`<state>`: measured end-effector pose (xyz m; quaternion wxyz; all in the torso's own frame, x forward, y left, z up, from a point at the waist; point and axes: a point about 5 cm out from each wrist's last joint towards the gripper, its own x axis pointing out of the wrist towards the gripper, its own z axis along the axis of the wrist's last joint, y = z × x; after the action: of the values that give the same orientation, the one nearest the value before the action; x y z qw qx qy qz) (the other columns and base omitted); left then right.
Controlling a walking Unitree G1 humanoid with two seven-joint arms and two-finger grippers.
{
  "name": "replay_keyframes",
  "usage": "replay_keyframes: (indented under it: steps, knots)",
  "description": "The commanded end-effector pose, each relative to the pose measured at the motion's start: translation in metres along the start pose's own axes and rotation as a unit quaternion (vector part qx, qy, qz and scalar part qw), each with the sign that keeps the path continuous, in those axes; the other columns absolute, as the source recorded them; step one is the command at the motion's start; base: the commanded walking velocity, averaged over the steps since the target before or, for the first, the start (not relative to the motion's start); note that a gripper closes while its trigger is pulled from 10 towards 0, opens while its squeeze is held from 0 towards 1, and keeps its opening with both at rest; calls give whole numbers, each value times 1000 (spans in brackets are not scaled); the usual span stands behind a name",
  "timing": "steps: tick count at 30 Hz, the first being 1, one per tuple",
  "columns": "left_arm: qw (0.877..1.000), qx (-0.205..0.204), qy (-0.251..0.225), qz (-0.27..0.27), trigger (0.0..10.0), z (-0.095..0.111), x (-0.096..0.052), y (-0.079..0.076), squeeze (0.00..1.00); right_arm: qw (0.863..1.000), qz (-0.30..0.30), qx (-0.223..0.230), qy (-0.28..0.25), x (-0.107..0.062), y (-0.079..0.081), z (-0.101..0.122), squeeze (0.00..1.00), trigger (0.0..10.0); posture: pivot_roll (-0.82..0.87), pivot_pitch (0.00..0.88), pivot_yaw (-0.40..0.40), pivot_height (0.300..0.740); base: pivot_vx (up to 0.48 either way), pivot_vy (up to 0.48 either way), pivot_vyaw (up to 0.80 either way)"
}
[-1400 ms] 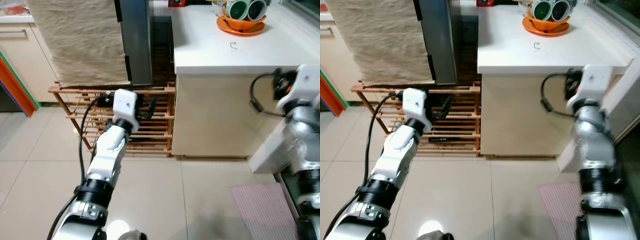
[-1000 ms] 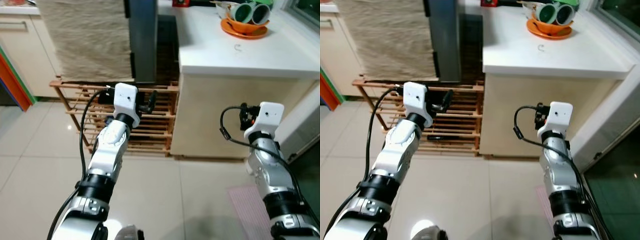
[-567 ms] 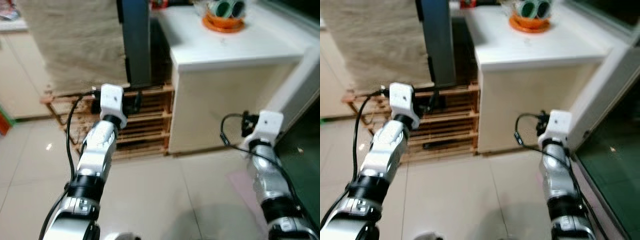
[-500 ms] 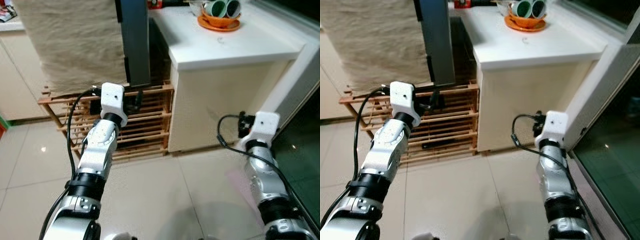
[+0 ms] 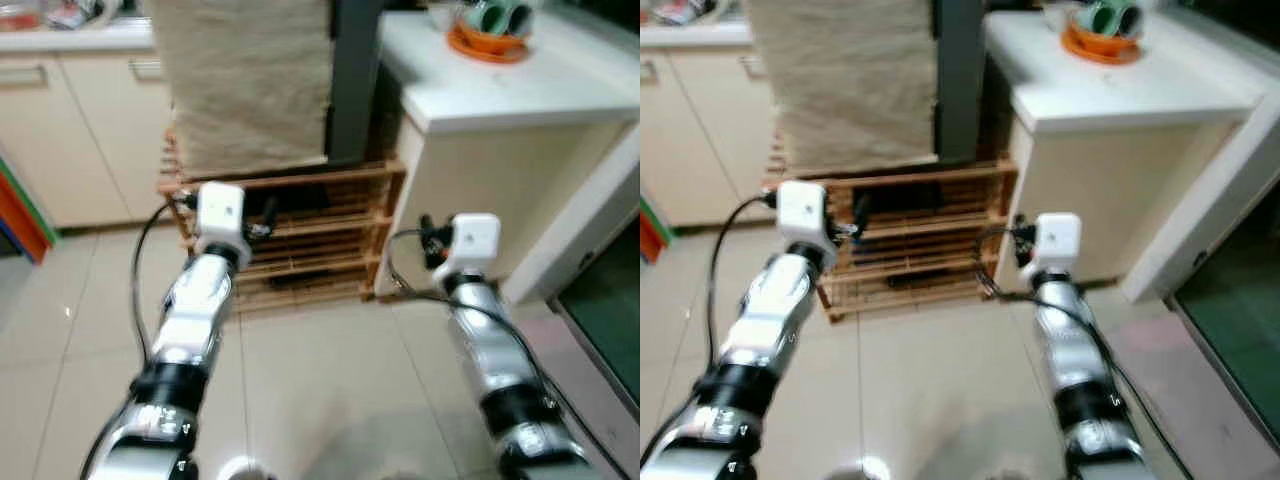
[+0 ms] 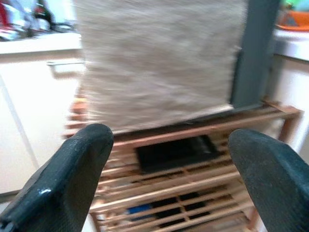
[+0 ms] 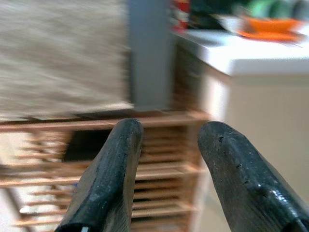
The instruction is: Restocking fridge
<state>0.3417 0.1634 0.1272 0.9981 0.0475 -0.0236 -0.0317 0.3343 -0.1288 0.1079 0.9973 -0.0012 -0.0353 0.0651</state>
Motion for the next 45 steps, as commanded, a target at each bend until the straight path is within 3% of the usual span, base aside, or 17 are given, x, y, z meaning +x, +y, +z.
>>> replay_keyframes:
  steps: [1,7,13,17,20,23,28,31,33,37,45]
  knots:
    - [1000,0,-2,-21,10000,1,1,-14,0,1000,-4,-15,-3,1,-7,2,0,10000,43,0,-23,740,0,469,0]
    - [999,8,-18,-26,10000,5,-1,-18,0,996,77,-27,-22,-3,19,6,0,10000,40,0,-19,740,51,49,0]
    - [1000,11,-17,-14,10000,4,-1,-17,0,992,121,-31,-26,-13,29,3,0,10000,33,0,-7,740,315,349,0]
    - [1000,16,-19,-13,10000,6,0,-20,0,977,199,-64,-36,-30,55,0,0,10000,36,0,-11,740,340,335,0]
    - [1000,15,-20,-13,10000,6,0,-21,0,978,195,-60,-33,-30,50,1,0,10000,35,0,-12,740,386,285,0]
    - [1000,11,-18,-15,10000,4,-1,-25,0,968,236,-86,-23,-37,52,-4,0,10000,29,0,-21,740,400,262,0]
    - [1000,6,-16,-14,10000,1,-3,-29,0,964,243,-106,9,-45,37,-12,0,10000,26,0,-30,740,405,255,0]
    - [1000,4,-17,-9,10000,0,-5,-28,0,960,244,-131,30,-54,14,-17,0,10000,14,0,-35,740,410,250,0]
    - [1000,3,-18,-6,10000,-2,-7,-27,0,973,201,-101,52,-54,-7,-20,0,10000,-3,0,-40,740,409,253,0]
    - [1000,-7,-20,-5,10000,-2,-8,-29,0,996,52,-15,70,-37,-42,-17,0,10000,-12,0,-43,740,406,254,0]
    - [1000,-11,-22,-9,10000,-1,-9,-33,0,996,-57,21,68,-28,-76,-9,0,10000,-39,0,-35,740,408,252,0]
